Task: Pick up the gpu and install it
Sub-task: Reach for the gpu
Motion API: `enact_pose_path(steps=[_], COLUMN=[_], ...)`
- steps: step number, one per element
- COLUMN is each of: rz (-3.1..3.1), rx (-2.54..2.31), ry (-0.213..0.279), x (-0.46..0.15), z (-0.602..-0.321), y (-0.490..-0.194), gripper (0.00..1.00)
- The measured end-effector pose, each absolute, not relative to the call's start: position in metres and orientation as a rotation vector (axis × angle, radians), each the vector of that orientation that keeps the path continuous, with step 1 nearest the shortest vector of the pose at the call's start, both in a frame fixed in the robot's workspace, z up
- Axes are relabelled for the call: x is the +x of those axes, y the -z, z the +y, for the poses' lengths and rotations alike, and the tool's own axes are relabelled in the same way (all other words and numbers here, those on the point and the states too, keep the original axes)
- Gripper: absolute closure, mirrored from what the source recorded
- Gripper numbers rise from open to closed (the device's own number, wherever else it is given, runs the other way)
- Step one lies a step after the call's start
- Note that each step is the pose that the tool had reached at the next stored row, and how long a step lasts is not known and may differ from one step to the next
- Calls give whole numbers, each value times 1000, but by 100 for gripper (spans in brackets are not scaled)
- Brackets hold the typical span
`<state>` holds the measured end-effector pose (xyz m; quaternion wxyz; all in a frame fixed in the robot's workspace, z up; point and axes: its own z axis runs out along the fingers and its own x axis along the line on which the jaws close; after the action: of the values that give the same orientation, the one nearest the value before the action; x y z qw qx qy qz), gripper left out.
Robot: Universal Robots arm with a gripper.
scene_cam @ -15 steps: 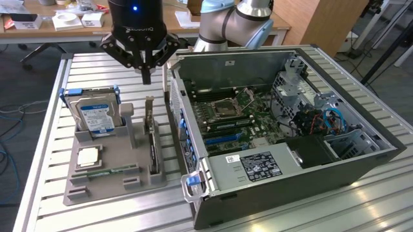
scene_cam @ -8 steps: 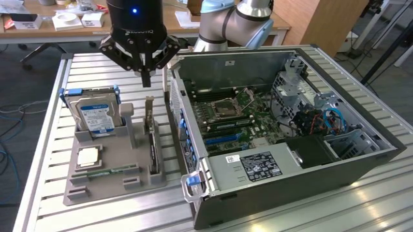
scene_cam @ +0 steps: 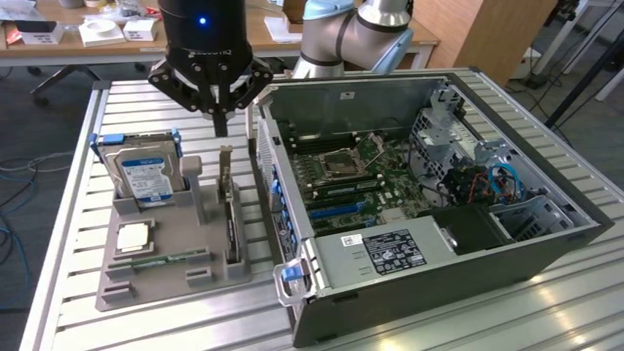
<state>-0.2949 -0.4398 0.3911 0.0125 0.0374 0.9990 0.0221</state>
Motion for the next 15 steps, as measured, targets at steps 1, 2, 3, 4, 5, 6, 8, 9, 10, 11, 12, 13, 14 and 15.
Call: enact_pose_path(steps=[1, 2, 3, 4, 5, 6, 8, 9, 10, 11, 12, 13, 14, 15], rz=[3114, 3114, 3114, 3114, 3114, 3114, 3114, 3114, 3114, 3114, 3114, 3114, 3114, 3114], rx=[117, 117, 117, 117, 117, 116, 117, 116, 117, 117, 117, 117, 117, 117], ry=[-69, -69, -69, -69, -69, -69, -69, -69, -69, -69, -69, -69, -69, -69], x=[-295, -295, -295, -295, -296, -296, -296, -296, -296, -297, -297, -297, -297, -297], z=[-441, -442, -443, -444, -445, -446, -448, -449, -450, -451, -452, -453, -453, -453], y=[-391, -391, -391, -391, -391, -391, -391, -391, -391, -391, -391, -391, -391, -391], gripper=[90, 90, 90, 90, 90, 90, 90, 90, 90, 90, 90, 90, 90, 90])
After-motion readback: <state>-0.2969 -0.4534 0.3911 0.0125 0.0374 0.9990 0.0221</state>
